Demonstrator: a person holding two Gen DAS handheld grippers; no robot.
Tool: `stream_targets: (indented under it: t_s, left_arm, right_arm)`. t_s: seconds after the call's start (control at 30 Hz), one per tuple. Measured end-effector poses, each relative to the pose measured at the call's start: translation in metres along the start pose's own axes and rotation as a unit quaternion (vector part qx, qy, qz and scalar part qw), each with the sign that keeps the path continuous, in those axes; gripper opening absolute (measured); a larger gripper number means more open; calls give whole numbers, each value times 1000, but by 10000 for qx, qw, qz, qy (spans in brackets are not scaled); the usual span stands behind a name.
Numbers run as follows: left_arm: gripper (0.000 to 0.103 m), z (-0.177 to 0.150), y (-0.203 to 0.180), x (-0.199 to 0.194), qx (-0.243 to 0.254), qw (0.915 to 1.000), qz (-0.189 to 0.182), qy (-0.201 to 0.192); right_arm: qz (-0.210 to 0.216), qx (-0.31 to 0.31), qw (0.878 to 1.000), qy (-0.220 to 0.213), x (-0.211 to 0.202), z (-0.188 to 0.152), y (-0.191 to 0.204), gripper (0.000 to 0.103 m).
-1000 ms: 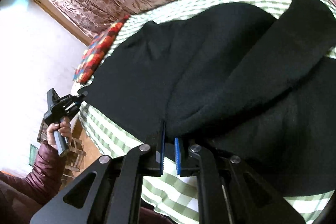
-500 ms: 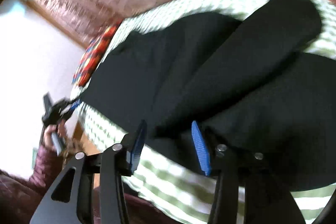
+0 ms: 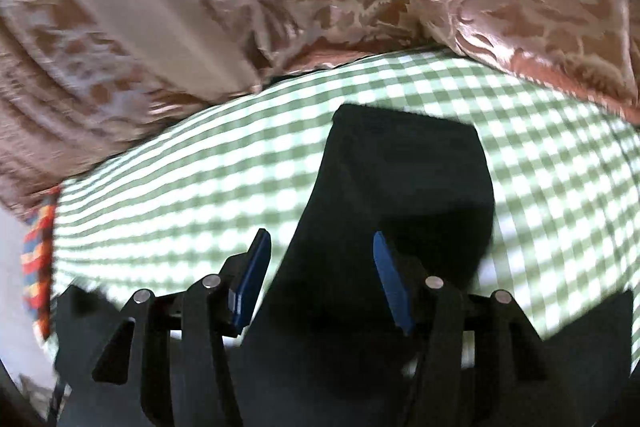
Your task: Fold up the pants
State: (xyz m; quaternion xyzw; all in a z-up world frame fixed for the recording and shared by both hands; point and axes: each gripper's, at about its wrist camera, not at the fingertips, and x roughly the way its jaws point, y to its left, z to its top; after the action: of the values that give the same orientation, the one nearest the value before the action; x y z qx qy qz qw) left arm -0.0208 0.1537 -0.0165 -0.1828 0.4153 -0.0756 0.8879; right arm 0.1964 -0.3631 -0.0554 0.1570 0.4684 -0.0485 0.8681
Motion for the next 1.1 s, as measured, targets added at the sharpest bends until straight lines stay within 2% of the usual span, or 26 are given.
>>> stream_targets:
  t_s: [0.1,0.17,0.23,0.27,0.3,0.4,0.47,0.53,0.57,0.73,0.83,0.93,1.0,1.1]
  left_arm:
    - [29,-4,-30,17,223,9985,-436,239]
    - [29,-6,-47,26,380,9969,-592,342]
    - [29,-9,-64,36,524,9940,-814,505]
    - [29,-10,-72,39,622,9926,-880,555]
    - [29,-12,-82,41,751,9908,-961,592]
    - [29,-16,-109,46,1099,9827,-1312,707]
    - [29,-19,-128,48,1371,9768,-1462,749]
    - [41,-24,-149,50,1673,9685,-1651,826]
    - [44,-28,-161,50,1840,9624,-1805,861]
    - [44,-47,-203,54,2338,9407,-2212,1070]
    - [44,-58,-221,58,2548,9285,-2402,1234]
    - [44,-72,-238,65,2818,9178,-2426,1392]
    - [44,-78,-243,72,2927,9135,-2401,1492]
    - [44,-86,-248,85,3032,9113,-2258,1630]
  right_arm:
    - [-352,42,9988,327,39,18,8,53]
    - [-737,-55,9955,599,67,23,10,53]
    - [-1174,-386,9903,641,80,22,14,38]
    - [-1282,-545,9885,592,80,21,16,25]
    - [-1292,-632,9880,562,76,20,16,8]
    - [-886,-497,9944,294,49,15,2,6]
    - [-488,-294,9984,-51,13,7,-17,6]
    - [-133,-57,9991,-402,-26,-1,-39,6]
    - [26,43,9983,-574,-46,-6,-51,6]
    - [528,677,9878,-1302,-147,-48,-120,6]
    - [641,1041,9814,-1480,-180,-75,-150,5]
    - [624,1415,9766,-1495,-197,-114,-183,5]
    - [611,1797,9729,-1321,-187,-142,-209,5]
    - [668,2346,9642,-1040,-161,-172,-241,5]
